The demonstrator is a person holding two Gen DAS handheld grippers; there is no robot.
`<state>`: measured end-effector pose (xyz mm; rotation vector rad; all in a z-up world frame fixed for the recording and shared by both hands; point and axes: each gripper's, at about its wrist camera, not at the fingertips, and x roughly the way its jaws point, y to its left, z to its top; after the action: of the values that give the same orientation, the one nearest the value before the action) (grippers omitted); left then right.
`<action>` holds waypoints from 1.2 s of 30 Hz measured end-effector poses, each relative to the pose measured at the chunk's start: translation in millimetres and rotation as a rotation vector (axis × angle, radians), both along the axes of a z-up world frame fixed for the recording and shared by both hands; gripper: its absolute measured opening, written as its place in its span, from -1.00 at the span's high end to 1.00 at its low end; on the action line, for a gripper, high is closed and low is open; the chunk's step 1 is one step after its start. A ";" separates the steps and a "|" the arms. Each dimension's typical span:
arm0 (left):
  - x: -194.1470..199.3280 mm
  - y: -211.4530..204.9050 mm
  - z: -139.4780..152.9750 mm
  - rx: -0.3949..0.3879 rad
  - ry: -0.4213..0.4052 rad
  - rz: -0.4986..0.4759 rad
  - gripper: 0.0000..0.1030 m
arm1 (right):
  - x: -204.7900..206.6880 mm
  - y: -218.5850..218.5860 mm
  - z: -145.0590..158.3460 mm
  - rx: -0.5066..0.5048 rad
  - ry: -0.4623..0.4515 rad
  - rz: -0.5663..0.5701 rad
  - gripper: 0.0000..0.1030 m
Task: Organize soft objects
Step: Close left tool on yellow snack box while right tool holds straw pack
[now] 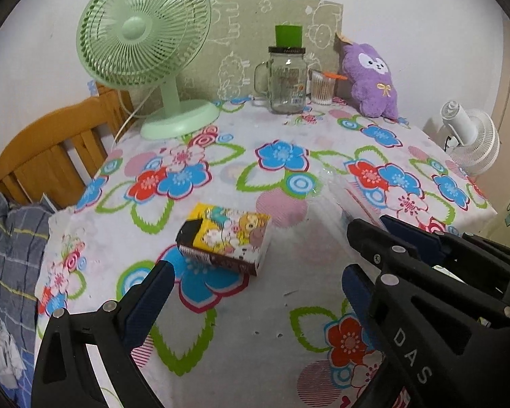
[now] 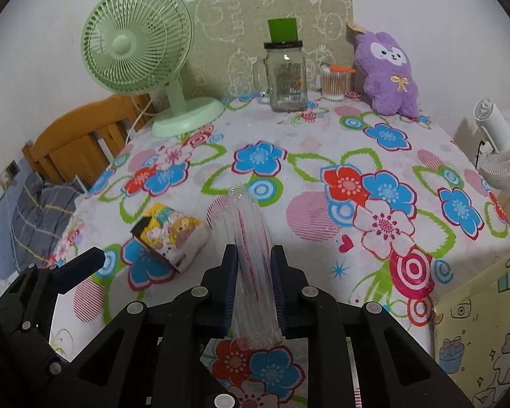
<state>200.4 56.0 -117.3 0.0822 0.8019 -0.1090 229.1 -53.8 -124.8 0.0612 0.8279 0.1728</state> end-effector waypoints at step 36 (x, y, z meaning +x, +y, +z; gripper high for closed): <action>59.8 25.9 -36.0 -0.066 0.081 -0.043 -0.88 | 44.9 25.0 -23.4 -0.007 0.050 -0.044 0.58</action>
<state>260.2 81.9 -153.3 0.0330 0.8773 -0.1805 274.0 -28.8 -148.2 0.0776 0.8760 0.1274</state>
